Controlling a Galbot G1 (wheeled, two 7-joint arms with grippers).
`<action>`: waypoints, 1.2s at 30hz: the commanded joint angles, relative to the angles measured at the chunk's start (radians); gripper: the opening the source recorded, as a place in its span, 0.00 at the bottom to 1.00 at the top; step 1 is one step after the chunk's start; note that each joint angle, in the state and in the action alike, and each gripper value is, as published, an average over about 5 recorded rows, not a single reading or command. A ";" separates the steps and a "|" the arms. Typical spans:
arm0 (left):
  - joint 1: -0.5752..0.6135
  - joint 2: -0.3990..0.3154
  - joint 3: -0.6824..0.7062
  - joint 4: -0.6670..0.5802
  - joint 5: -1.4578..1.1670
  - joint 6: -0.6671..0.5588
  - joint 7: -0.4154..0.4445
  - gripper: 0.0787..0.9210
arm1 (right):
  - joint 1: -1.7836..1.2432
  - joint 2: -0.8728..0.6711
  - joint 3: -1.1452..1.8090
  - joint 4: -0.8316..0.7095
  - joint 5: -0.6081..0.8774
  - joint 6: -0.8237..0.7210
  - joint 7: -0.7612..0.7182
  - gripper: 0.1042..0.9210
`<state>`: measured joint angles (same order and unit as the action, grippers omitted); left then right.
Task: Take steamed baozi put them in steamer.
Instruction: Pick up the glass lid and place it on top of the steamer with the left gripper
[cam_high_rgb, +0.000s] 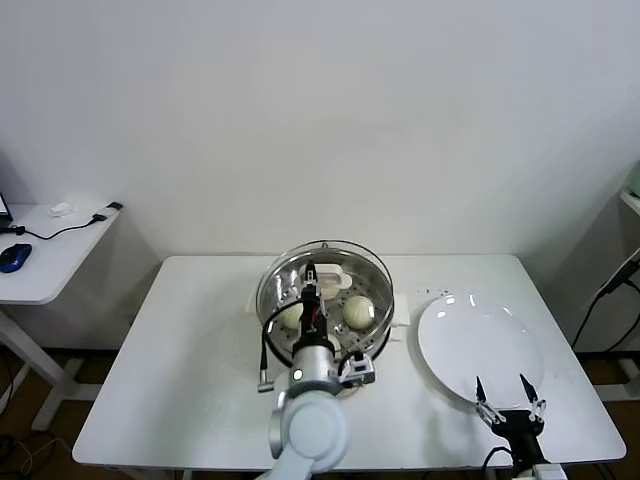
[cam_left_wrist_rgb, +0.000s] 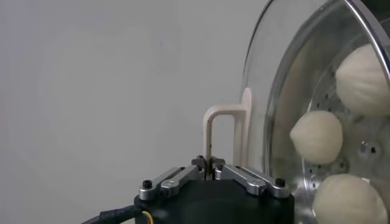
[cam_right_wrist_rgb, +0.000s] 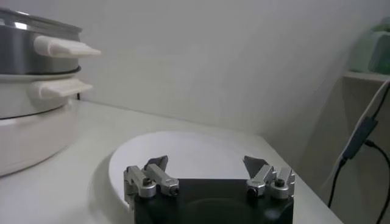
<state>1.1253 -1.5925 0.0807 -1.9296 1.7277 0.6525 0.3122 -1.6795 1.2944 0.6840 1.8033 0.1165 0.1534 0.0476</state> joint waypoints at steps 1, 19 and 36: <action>-0.014 -0.066 0.032 0.076 0.064 0.016 0.019 0.07 | 0.000 0.005 0.001 -0.008 -0.005 0.008 0.000 0.88; -0.031 -0.066 0.028 0.120 0.034 0.026 -0.026 0.07 | 0.007 0.015 -0.004 -0.018 -0.009 0.016 0.005 0.88; -0.020 -0.066 0.000 0.170 0.054 0.015 -0.085 0.07 | 0.000 0.016 0.000 -0.011 -0.015 0.032 0.000 0.88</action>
<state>1.1033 -1.6092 0.0862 -1.7808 1.7764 0.6694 0.2537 -1.6785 1.3114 0.6825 1.7899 0.1027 0.1818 0.0498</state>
